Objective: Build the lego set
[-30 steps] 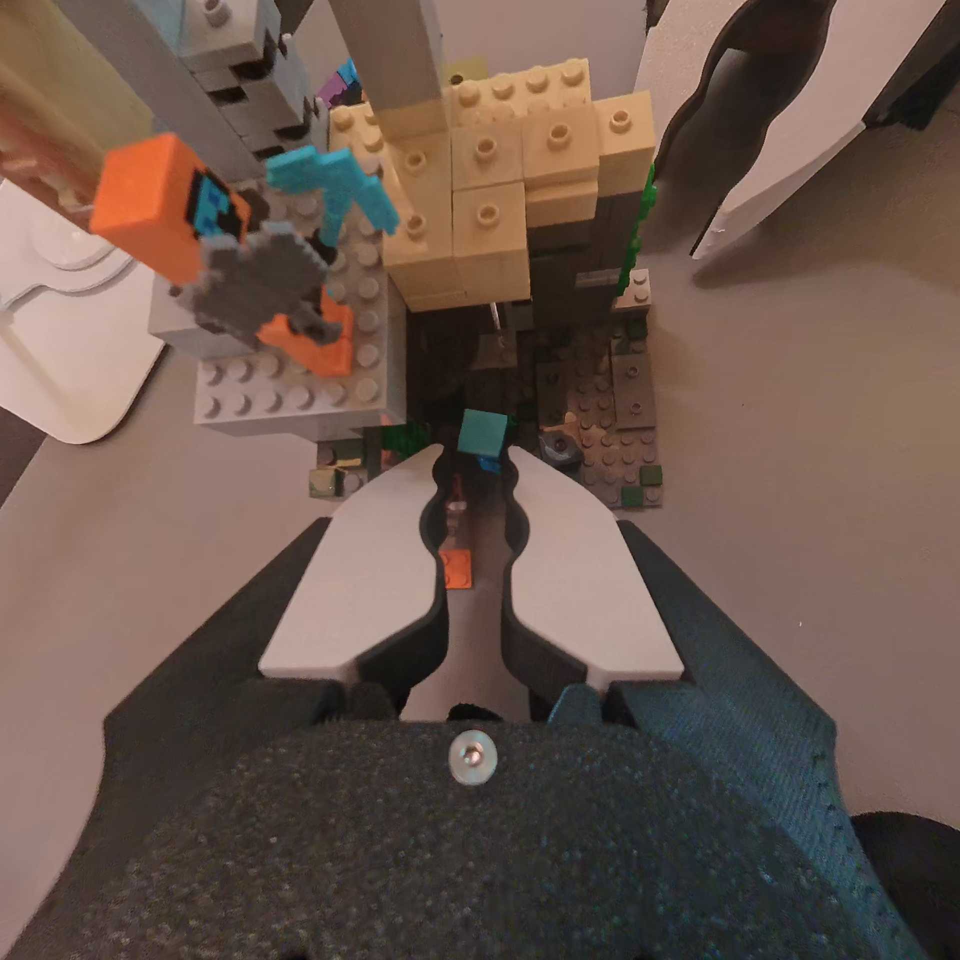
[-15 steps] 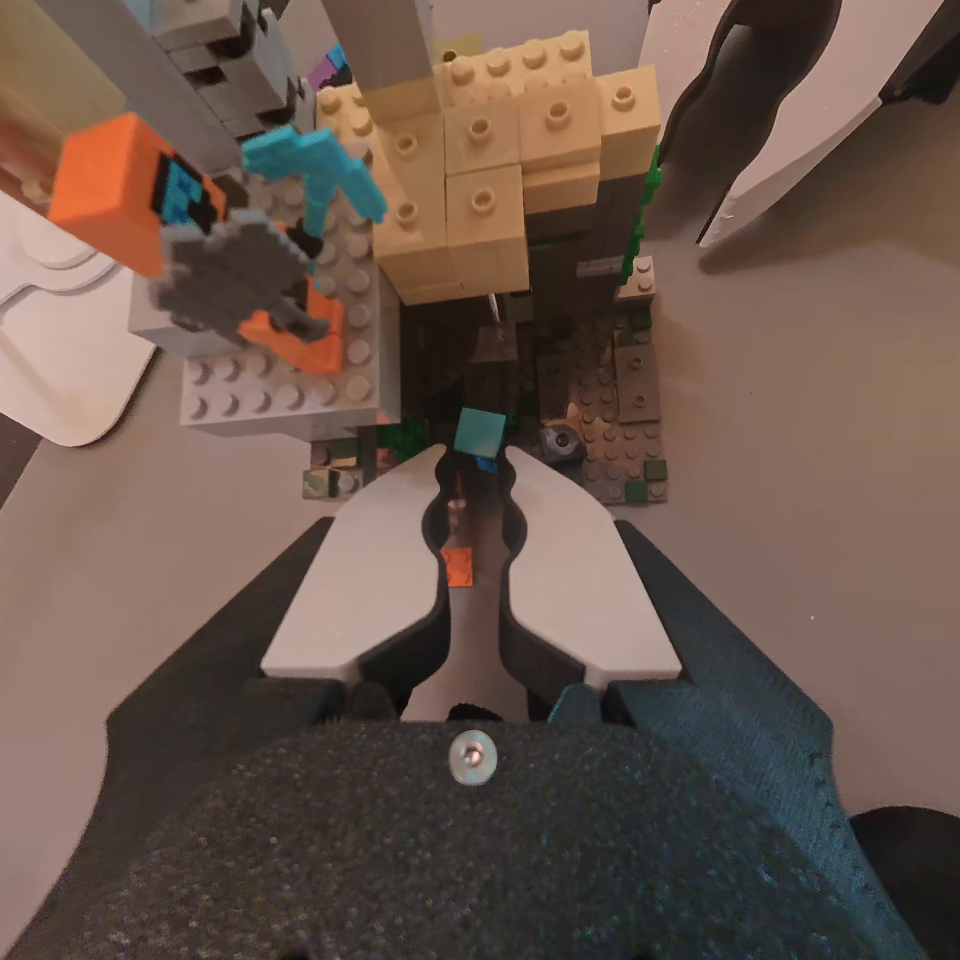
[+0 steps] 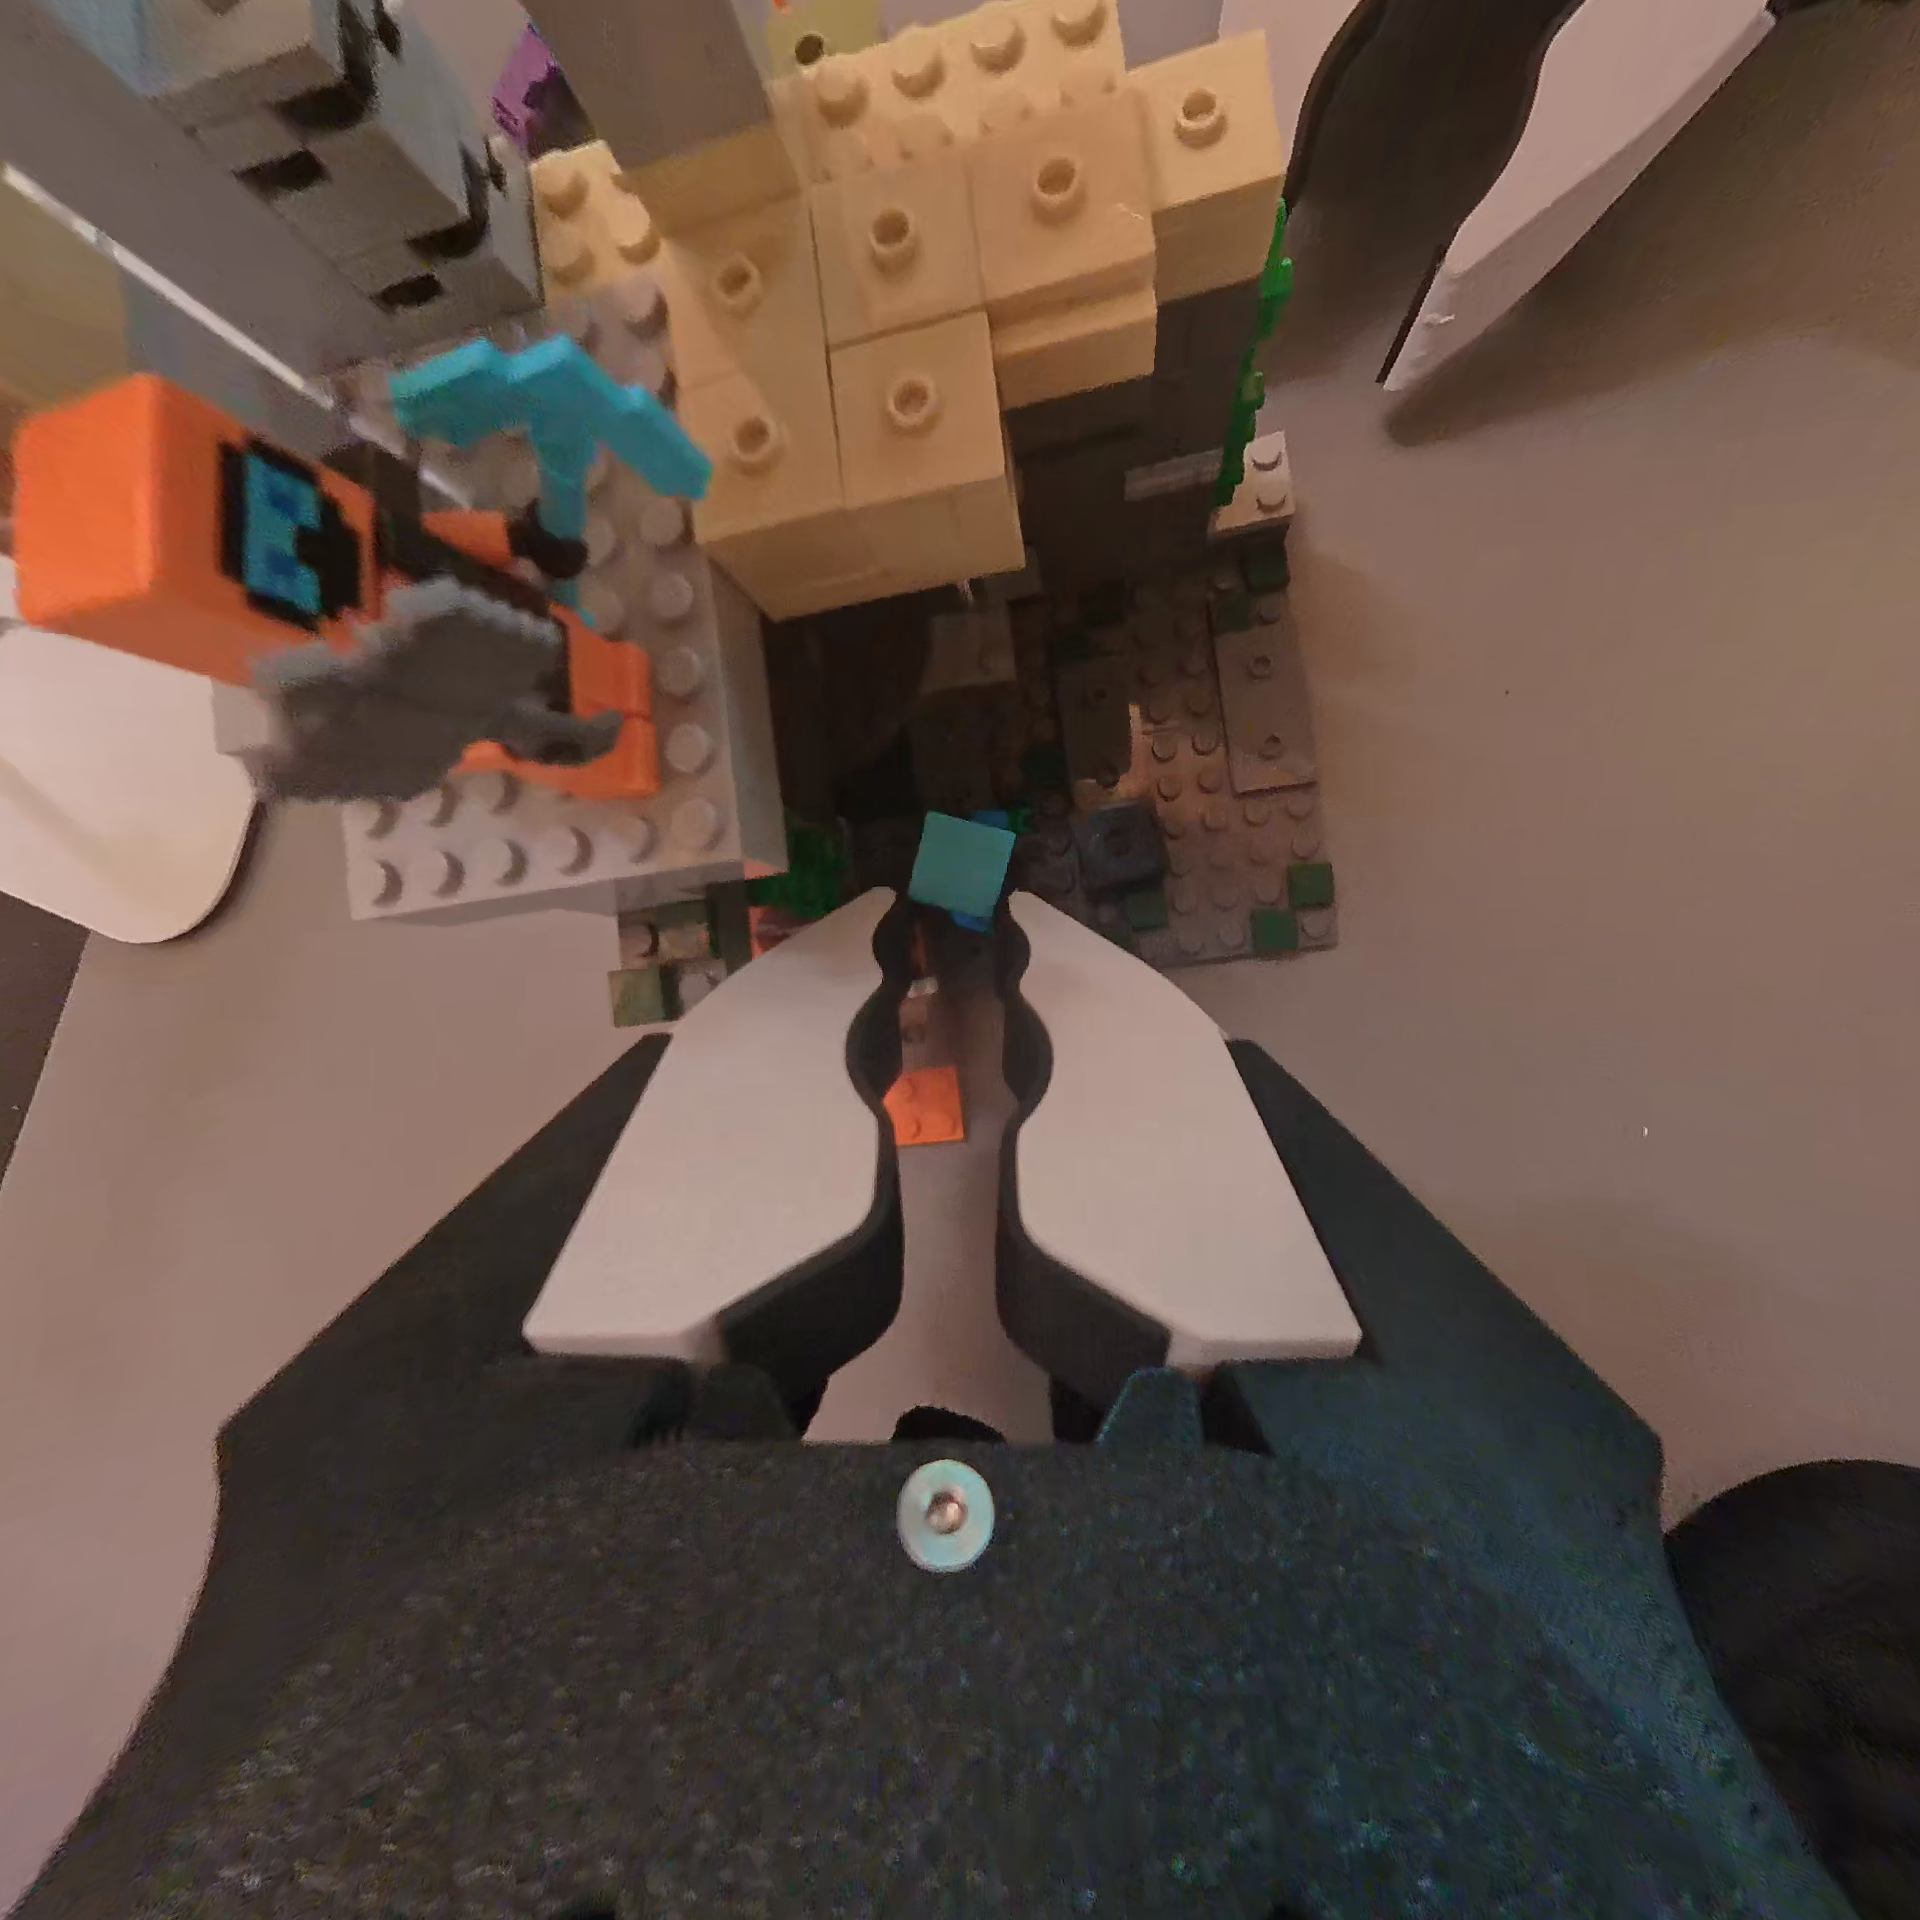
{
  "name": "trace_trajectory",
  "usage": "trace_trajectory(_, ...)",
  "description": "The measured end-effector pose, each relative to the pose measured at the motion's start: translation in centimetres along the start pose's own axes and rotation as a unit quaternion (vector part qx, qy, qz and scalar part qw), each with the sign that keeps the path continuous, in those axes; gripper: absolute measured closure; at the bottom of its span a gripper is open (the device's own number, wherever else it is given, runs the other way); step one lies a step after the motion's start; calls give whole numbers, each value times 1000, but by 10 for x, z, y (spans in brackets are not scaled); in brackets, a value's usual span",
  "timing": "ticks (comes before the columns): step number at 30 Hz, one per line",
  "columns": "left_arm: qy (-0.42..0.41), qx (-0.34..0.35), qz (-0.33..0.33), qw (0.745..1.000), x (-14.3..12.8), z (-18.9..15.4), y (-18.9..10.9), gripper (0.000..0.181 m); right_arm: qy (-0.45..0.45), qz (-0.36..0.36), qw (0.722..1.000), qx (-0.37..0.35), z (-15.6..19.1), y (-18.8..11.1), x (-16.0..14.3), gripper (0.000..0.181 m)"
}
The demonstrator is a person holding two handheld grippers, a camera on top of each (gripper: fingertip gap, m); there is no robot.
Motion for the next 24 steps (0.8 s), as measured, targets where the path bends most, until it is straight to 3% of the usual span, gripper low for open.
trace_trajectory(12, -4, -3, -3, 1000, 0, 0, 0, 167, -4, -15, 1000, -8, -2, -11, 6, 152)
trace_trajectory(18, -4, 2, -5, 1000, -1, 0, 0, 166, -20, -45, 999, -2, 5, -40, 28, 152)
trace_trajectory(24, -5, 7, -10, 1000, -1, 1, 0, 166, -71, -41, 997, 10, 32, -41, 56, 153)
Point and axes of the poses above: each gripper's, where its closed fingertips meet, y out along the fingers, x out of its top, z = x × y across the jaws, the point moved 4 cm from there along -y, back along the fingers, and after that the axes turned 10 degrees about x, right-handed, at the moved point
